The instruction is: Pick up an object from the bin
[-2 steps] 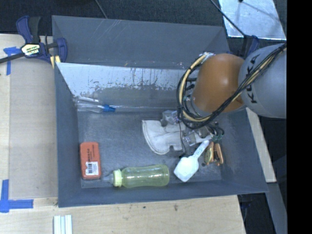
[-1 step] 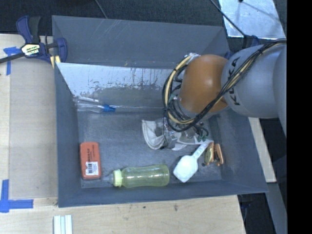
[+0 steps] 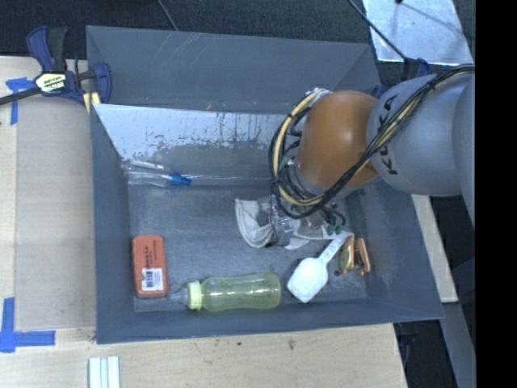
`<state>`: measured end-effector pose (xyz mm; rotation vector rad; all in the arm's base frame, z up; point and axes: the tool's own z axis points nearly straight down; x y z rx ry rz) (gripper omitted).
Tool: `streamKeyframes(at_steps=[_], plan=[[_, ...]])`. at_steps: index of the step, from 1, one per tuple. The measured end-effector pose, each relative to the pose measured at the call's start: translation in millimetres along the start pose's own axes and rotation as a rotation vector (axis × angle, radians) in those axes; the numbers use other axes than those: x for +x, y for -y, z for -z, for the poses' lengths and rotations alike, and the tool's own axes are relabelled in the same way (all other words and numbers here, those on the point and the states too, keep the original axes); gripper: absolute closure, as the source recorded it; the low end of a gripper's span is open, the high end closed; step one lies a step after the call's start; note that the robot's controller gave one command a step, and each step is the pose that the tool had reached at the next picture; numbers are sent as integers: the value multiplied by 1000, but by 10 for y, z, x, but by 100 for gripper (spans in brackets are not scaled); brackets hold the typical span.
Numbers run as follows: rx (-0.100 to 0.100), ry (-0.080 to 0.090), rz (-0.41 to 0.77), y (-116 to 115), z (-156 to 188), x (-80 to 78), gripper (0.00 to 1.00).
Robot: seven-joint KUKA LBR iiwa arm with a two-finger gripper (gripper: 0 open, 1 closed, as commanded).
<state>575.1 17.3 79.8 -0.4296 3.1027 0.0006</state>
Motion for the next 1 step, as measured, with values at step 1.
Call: streamKeyframes(at_steps=[1], plan=[[-1, -9, 0, -193, 2045, 9, 100]])
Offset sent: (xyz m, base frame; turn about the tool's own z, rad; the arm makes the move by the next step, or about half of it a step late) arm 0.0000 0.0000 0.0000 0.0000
